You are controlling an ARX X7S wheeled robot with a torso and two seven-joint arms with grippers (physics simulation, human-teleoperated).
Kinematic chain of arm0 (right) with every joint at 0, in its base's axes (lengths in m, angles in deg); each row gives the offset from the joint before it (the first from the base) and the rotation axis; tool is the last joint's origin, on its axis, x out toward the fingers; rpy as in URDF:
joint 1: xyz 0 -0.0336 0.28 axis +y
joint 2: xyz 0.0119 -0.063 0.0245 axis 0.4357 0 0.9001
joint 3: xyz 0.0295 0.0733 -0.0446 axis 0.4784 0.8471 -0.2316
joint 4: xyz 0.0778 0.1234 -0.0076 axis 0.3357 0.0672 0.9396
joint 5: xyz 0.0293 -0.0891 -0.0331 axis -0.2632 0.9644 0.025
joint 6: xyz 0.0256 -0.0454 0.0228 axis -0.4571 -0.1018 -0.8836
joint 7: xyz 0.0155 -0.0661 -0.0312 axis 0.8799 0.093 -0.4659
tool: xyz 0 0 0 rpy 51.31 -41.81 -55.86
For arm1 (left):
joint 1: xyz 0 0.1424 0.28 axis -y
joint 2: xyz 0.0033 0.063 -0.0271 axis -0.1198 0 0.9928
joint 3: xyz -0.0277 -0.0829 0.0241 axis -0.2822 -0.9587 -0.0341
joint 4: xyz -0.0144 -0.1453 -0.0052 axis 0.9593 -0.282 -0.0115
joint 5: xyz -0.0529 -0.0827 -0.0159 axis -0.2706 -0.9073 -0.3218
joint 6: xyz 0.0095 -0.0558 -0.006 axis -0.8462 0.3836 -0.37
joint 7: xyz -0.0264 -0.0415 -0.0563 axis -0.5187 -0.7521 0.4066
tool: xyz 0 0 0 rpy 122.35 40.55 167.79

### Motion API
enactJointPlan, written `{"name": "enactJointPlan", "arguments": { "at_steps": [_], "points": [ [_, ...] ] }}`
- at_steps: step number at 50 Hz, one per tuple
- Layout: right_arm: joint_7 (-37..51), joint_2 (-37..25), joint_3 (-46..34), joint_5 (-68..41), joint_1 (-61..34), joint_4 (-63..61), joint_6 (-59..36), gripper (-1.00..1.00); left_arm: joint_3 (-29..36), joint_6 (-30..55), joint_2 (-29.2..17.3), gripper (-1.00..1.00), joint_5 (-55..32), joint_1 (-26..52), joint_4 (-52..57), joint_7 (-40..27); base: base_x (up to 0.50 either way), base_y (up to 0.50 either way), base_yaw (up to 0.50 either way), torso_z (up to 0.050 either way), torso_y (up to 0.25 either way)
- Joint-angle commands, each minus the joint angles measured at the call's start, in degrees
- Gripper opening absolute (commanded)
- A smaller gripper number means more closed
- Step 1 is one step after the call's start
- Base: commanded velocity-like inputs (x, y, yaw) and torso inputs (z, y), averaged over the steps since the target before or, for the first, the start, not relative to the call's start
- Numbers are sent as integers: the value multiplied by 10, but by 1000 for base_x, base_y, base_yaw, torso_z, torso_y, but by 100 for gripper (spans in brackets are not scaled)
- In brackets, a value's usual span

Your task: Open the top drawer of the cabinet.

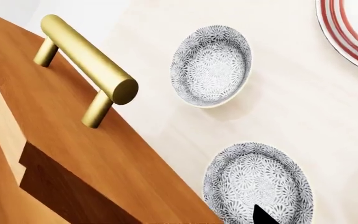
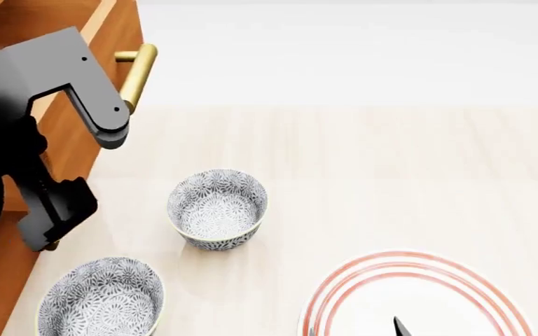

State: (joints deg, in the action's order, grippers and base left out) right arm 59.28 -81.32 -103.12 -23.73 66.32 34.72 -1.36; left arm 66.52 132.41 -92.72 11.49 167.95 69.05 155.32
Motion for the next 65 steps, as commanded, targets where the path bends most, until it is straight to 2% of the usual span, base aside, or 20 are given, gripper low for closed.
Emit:
{"name": "enactJointPlan", "arguments": {
  "at_steps": [1, 24, 56, 57, 58, 59, 65],
  "points": [
    [-4, 13, 23, 4, 1, -6, -5, 100, -9, 14, 30, 100, -23, -16, 11, 32, 0, 0, 0, 0, 0],
    [-1, 7, 25, -2, 3, -11, -3, 100, -7, 14, 78, 100, -24, -23, 26, 32, 0, 0, 0, 0, 0],
    [-3, 6, 19, 0, 4, -3, 5, 100, -16, 14, 119, 100, -40, -35, 61, 32, 0, 0, -1, -1, 1],
    [-2, 5, 18, 0, 4, -4, 4, 100, 6, 14, 39, 100, -126, 51, 62, -54, 0, 0, -3, 0, 12],
    [-2, 5, 18, -1, 4, -5, 4, 100, 11, 14, 23, 100, -212, 131, 63, -140, 0, 0, 0, 0, 0],
    [-2, 5, 18, -1, 3, -4, 4, 100, 17, 13, 18, 100, -298, 154, 58, -226, 0, 0, 0, 0, 0],
    [-3, 6, 17, 0, 4, -1, 7, 100, 31, -4, 18, 100, -814, 160, 60, -742, 0, 0, 0, 0, 0]
  ]
}}
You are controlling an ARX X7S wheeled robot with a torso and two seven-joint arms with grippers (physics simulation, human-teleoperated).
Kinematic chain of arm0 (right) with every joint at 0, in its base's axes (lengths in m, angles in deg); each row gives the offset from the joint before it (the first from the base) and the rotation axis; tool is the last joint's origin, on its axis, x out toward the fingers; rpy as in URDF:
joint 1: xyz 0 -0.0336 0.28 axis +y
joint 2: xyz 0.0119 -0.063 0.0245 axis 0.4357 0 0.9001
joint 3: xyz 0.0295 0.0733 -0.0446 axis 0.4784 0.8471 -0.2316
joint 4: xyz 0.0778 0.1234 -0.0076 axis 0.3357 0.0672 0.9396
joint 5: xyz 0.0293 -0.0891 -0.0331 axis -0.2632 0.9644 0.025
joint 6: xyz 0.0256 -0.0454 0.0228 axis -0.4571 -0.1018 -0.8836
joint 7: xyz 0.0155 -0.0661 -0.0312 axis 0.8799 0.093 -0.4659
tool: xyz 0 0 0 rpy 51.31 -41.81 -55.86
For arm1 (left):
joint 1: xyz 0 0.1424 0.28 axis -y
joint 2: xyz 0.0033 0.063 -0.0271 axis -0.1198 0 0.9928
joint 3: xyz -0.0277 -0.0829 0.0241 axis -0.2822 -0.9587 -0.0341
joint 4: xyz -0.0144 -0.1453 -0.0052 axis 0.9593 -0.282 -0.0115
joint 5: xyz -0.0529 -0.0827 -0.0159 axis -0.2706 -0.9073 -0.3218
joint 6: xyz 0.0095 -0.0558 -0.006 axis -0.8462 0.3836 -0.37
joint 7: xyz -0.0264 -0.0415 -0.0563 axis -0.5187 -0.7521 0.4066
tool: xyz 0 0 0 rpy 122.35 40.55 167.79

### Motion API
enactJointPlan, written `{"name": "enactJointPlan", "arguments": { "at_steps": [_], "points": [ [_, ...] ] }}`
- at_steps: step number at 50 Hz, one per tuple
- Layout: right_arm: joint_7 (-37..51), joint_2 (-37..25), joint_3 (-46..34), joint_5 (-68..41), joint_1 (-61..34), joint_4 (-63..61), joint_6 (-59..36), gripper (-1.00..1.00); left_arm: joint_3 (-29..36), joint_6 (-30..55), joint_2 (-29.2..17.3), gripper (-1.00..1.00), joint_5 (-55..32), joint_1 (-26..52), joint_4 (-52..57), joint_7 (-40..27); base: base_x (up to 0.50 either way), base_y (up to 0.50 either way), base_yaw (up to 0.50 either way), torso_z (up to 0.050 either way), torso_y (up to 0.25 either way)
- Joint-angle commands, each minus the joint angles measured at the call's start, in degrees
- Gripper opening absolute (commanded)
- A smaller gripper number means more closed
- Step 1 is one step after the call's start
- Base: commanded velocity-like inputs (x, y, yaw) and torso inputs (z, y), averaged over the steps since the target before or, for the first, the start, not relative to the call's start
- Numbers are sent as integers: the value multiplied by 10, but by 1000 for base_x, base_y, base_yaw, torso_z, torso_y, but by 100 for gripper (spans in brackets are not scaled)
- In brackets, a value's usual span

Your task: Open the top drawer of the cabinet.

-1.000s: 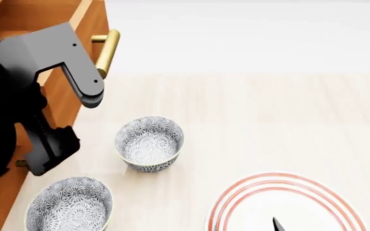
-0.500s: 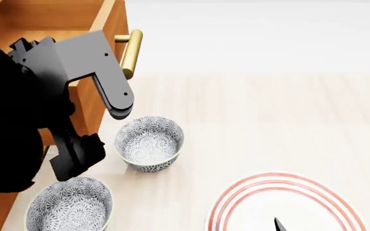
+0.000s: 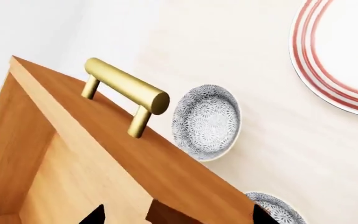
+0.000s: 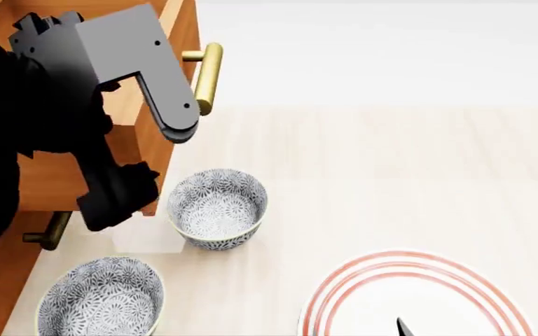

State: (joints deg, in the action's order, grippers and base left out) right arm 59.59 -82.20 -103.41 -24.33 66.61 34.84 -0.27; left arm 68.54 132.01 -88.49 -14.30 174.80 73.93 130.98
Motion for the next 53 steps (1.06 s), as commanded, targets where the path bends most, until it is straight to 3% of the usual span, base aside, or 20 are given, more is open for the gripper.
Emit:
{"name": "enactJointPlan", "arguments": {
  "at_steps": [1, 4, 5, 14, 15, 18, 26, 32, 33, 37, 39, 41, 44, 48, 49, 53],
  "points": [
    [-6, 14, 19, 6, 1, -4, -5, 100, 11, -2, -23, 100, -642, 92, 13, -584, 0, 0, 0, 0, 0],
    [-5, 13, 19, 5, 1, -5, -6, 100, 15, -6, -22, 100, -899, 94, 13, -618, 0, 0, 0, 0, 0],
    [-6, 13, 19, 5, 1, -5, -6, 100, 16, -8, -21, 100, -914, 95, 15, -619, 0, 0, 0, 0, 0],
    [-6, 13, 18, 3, -1, -2, -6, 100, -5, -39, -41, 100, -914, 122, 36, -629, 0, 0, -2, 0, 1],
    [-6, 13, 18, 3, 0, -3, -6, 100, 22, -35, -61, 100, -868, 146, 70, -642, 0, 0, -3, 0, 0],
    [-6, 14, 17, 3, -1, 0, -5, 100, 30, -41, -90, 100, -839, 160, 99, -666, 0, 0, 0, 0, 4],
    [-4, 13, 16, 4, 0, -1, -6, 100, -53, -77, -177, 100, -886, 137, 231, -796, 0, 0, 0, 0, 0],
    [1, 12, 20, 3, -2, -3, -8, 100, -94, -121, -231, 100, -880, 78, 363, -947, 0, 0, 0, 0, 0],
    [4, 12, 24, 1, -3, -4, -9, 100, -110, -153, -247, 100, -866, 39, 397, -996, 0, 0, 0, 0, 0],
    [15, 10, 34, -2, -2, -12, -10, 100, -138, -230, -283, 100, -823, -48, 444, -1056, 0, 0, 0, 0, 0],
    [35, 5, 60, -16, -1, -39, -12, 100, -198, -378, -335, 100, -770, -192, 486, -1092, 0, 0, 0, 0, 0],
    [45, -1, 73, -22, 2, -59, -14, 100, -211, -456, -355, 100, -722, -261, 497, -1096, 0, 0, 0, 0, 0],
    [75, -15, 109, -35, 13, -113, -21, 100, -251, -637, -396, 100, -624, -426, 502, -1105, 0, 0, 0, 0, 0],
    [103, -31, 141, -41, 24, -172, -30, 100, -276, -809, -414, 100, -465, -594, 491, -1158, 0, 0, 0, 0, 0],
    [113, -35, 152, -38, 28, -190, -31, 100, -271, -853, -413, 100, -392, -644, 484, -1178, 0, 0, 0, 0, 0],
    [131, -43, 172, -31, 35, -221, -32, 100, -276, -990, -408, 100, -283, -749, 444, -1216, 0, 0, 0, 0, 0]
  ]
}}
